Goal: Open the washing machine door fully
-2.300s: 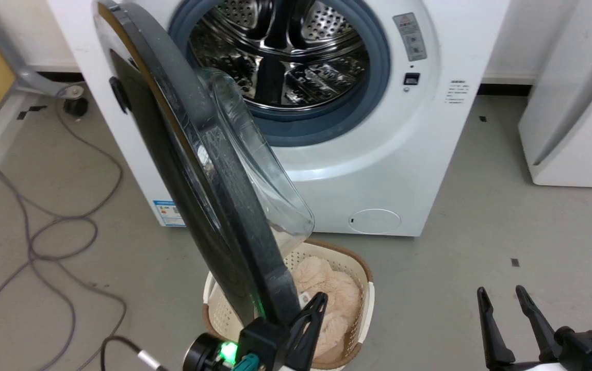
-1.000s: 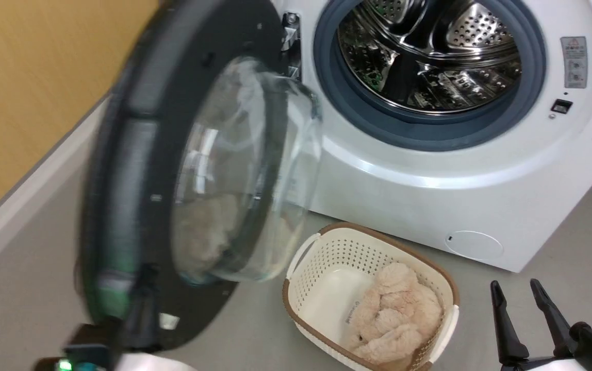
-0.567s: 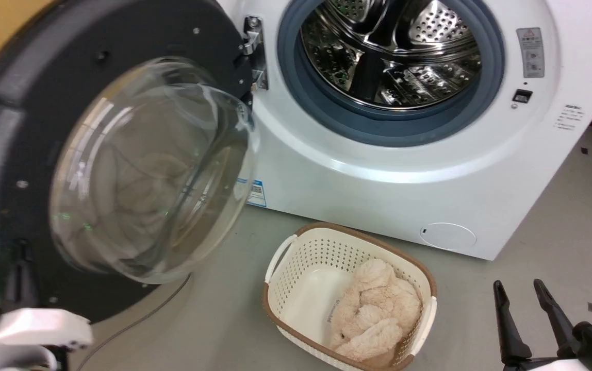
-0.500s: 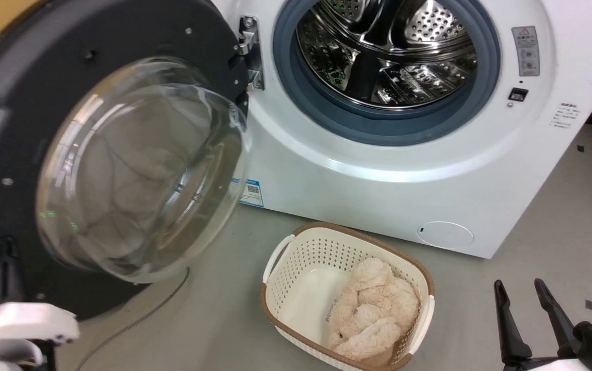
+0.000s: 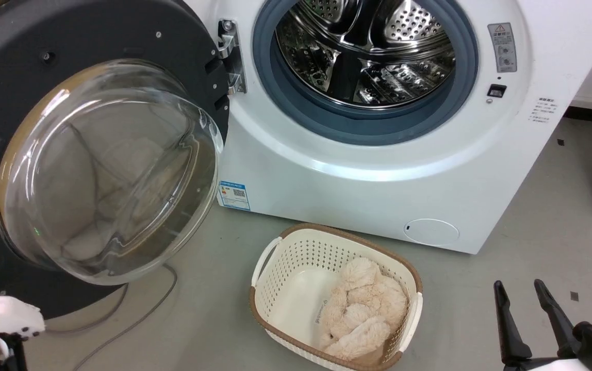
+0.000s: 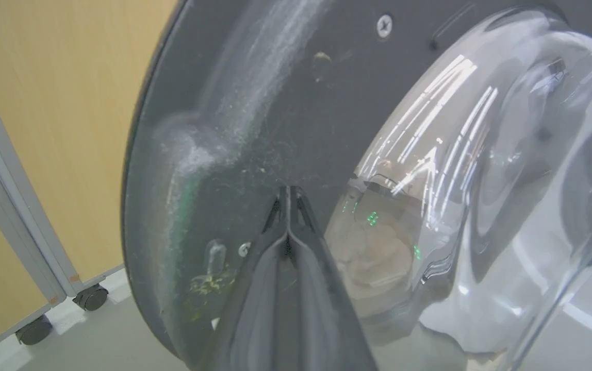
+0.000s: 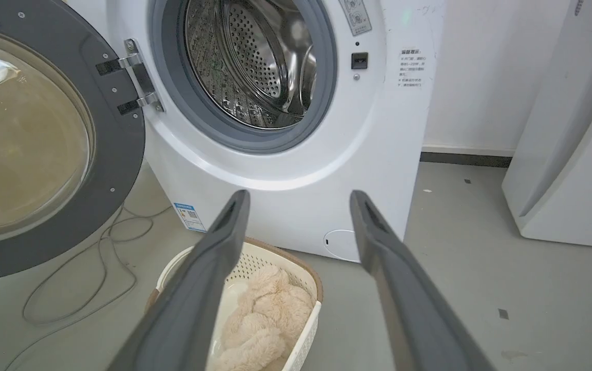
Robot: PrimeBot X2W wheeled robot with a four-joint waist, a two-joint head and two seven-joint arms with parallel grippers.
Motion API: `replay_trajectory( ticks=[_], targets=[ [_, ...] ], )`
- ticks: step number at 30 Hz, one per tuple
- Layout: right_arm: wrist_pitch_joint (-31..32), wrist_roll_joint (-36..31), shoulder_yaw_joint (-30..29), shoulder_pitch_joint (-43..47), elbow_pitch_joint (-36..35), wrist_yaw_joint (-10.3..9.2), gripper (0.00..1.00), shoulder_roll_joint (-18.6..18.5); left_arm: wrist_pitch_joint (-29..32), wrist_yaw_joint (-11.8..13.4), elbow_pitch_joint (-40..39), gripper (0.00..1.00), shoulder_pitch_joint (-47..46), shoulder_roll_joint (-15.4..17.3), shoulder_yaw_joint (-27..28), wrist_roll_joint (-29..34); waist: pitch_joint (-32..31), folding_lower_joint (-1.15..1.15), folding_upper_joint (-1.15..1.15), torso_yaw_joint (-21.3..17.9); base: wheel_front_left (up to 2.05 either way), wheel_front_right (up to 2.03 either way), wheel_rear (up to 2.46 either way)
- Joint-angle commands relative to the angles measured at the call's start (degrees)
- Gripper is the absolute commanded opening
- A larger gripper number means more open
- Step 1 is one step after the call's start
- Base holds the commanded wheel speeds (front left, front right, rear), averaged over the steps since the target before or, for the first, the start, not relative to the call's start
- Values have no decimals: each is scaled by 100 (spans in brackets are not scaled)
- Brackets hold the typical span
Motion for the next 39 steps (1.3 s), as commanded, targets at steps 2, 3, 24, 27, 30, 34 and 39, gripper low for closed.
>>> replay_trajectory(
  ticks=[2, 3, 24, 27, 30, 34, 39],
  targets=[
    [-36, 65, -5, 85, 50, 5, 100, 7, -30, -66, -256, 0, 251, -253, 135, 102, -63, 0, 0, -22, 0, 0, 0],
    [-46, 76, -9, 101, 67, 5, 100, 7, -30, -91, -394, 0, 376, -372, 174, 144, -86, 0, 0, -27, 0, 0, 0],
    [46, -144, -25, 178, 48, 5, 100, 7, -31, -351, -2021, 100, 1906, -1702, -1297, 1348, -336, 0, 0, -318, 0, 0, 0],
    [118, -287, -31, 196, -6, 5, 100, 7, -31, -441, -2008, 100, 1726, -1665, -1531, 1534, -358, 0, 0, -460, 0, 0, 0],
    [190, -378, -37, 213, -54, 5, 100, 7, -27, -511, -1934, 100, 1533, -1581, -1682, 1673, -374, 0, 0, -625, 0, 0, 0],
    [256, -421, -1, 251, -98, 5, 100, 7, 71, -591, -1770, 100, 1347, -1461, -1808, 1783, -391, 0, 0, -842, 0, 0, 0],
    [311, -455, 47, 283, -119, 5, 100, 7, 315, -593, -1570, 100, 1346, -1422, -1807, 1716, -405, 0, 0, -1054, 0, 0, 0]
  ],
)
